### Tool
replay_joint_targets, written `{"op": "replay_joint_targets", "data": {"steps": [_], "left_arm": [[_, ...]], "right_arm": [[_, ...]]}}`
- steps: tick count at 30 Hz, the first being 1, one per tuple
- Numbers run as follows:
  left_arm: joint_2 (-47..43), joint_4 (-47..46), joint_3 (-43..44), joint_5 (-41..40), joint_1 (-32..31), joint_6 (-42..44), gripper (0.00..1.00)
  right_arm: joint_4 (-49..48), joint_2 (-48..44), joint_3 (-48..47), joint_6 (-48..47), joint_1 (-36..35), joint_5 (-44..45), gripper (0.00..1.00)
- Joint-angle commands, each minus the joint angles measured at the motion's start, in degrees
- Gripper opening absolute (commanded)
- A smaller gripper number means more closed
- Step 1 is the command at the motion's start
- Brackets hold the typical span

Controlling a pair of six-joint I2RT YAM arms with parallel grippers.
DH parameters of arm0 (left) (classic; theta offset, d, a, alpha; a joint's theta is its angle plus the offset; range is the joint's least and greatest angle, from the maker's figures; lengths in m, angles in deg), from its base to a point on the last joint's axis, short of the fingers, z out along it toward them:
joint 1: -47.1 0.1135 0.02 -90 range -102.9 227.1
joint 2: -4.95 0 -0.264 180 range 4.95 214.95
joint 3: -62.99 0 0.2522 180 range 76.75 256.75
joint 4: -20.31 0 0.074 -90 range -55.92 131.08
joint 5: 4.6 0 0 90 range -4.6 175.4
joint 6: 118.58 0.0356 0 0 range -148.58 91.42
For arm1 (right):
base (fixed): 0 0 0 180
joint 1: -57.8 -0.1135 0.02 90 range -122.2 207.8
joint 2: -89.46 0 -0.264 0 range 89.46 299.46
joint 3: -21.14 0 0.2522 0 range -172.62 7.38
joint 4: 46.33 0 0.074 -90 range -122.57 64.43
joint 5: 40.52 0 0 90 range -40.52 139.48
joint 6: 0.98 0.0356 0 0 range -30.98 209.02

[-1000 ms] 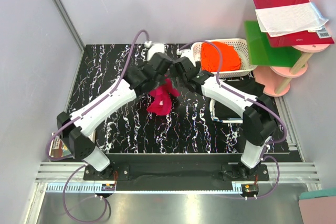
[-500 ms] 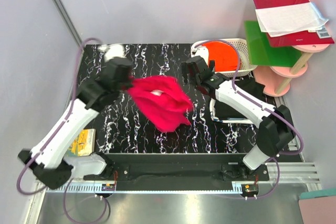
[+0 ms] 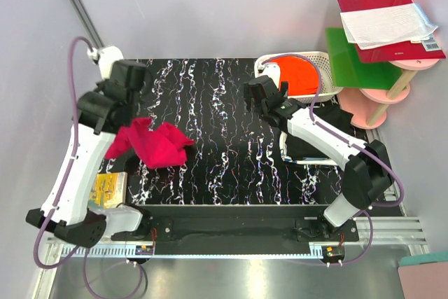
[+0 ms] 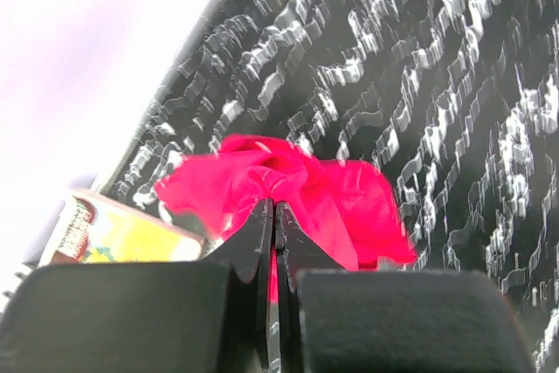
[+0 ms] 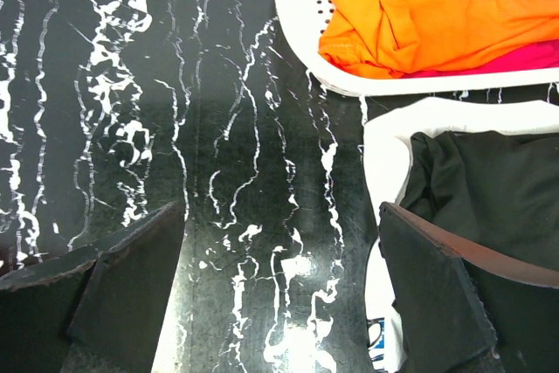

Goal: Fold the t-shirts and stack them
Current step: Flatten out the tshirt

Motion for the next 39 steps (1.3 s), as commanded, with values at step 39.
{"op": "replay_joint_targets", "data": {"steps": [39], "left_arm": [[41.3,-13.7,21.8,18.6,-38.0,-1.6,0.0]], "right_arm": [[-4.8,-10.7,12.5,3.2,6.5,1.4,1.0]]}}
